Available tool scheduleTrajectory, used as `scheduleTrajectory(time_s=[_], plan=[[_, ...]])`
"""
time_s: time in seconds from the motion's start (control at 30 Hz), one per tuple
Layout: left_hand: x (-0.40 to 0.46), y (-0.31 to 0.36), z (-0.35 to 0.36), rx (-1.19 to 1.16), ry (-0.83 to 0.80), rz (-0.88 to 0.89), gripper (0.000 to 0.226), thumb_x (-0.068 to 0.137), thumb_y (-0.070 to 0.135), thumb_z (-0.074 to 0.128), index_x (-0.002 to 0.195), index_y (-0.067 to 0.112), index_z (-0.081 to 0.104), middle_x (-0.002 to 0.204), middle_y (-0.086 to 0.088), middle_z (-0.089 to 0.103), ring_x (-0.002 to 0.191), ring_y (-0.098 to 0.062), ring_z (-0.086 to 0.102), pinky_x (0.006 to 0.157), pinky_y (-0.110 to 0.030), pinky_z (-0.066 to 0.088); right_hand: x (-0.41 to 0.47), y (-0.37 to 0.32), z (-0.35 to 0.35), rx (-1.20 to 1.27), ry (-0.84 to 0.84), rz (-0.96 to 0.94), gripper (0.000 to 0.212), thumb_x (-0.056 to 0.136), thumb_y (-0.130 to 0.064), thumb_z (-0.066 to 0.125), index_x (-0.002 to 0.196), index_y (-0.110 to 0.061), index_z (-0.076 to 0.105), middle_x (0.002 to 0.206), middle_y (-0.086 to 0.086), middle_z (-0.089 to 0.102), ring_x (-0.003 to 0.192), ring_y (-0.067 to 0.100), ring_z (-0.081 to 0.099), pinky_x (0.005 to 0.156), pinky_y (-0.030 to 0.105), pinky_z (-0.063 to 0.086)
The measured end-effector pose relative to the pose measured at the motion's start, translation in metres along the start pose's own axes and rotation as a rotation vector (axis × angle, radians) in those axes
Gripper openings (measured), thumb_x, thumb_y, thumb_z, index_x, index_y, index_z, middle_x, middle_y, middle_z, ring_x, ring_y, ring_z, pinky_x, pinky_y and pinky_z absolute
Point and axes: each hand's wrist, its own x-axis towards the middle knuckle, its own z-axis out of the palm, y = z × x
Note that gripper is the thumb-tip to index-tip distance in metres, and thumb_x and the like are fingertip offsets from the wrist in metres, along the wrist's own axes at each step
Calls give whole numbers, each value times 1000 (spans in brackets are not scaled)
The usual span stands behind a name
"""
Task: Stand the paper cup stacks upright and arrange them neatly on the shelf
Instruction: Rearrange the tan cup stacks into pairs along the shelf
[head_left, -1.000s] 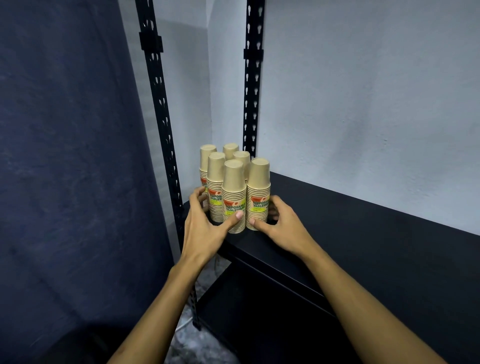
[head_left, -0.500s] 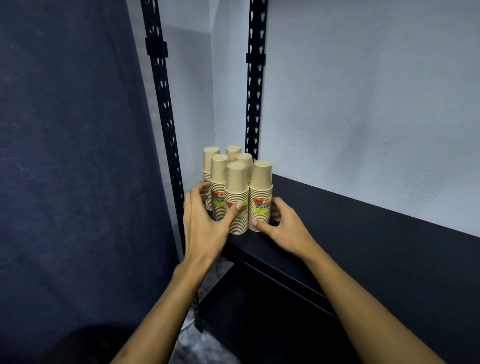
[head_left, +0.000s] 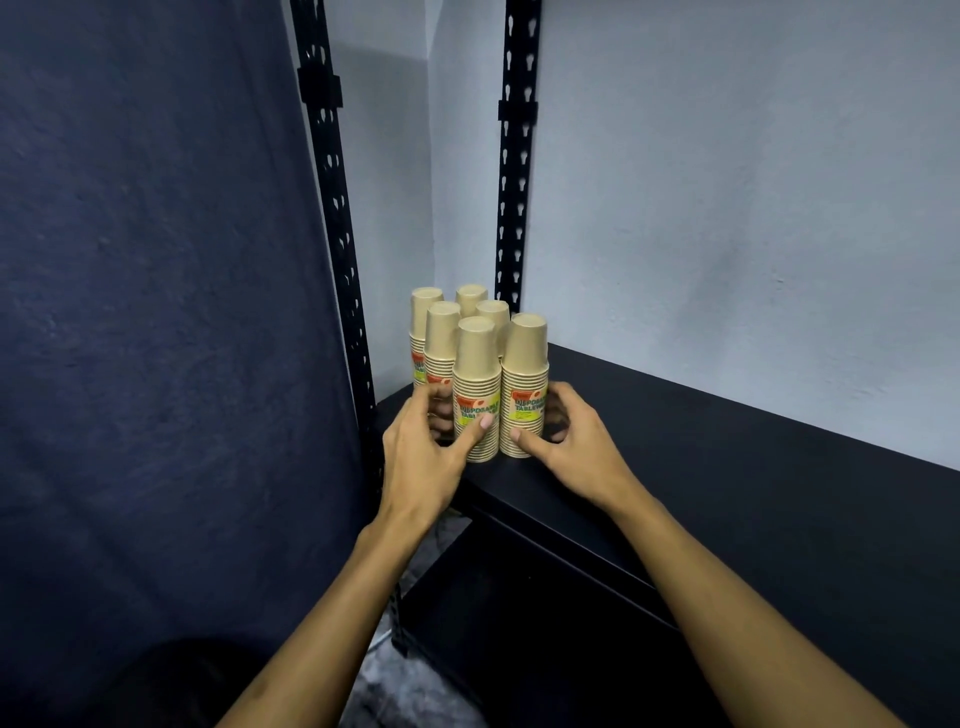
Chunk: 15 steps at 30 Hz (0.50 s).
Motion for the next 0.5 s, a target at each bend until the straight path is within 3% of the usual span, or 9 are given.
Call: scheduleTrajectory(time_s=[0.17,0.37,0.5], plan=[[-3,-5,3,25,-13,-1,45,79,43,83,114,25,62,102,12,68,88,0,64,75,-8,48,0,-2,0,-5,5,7,59,85,-29,80,136,-22,52,124,-13,68,111,-2,64,82,11,46],[-10,-15,9,63,-5,-10,50,78,41,84,119,22,62,107,8,65,93,-2,63,78,-5,47,-1,-3,0,-12,4,10,64,84,-30,81,139,-23,50,125,-13,67,110,-6,62,84,12,47],[-10,-19,10,60,0,-18,50,78,41,84,119,19,64,107,7,66,94,-4,63,79,-8,49,-2,-3,0,3,5,5,71,84,-31,81,144,-24,45,130,-15,64,116,-1,61,95,26,52]])
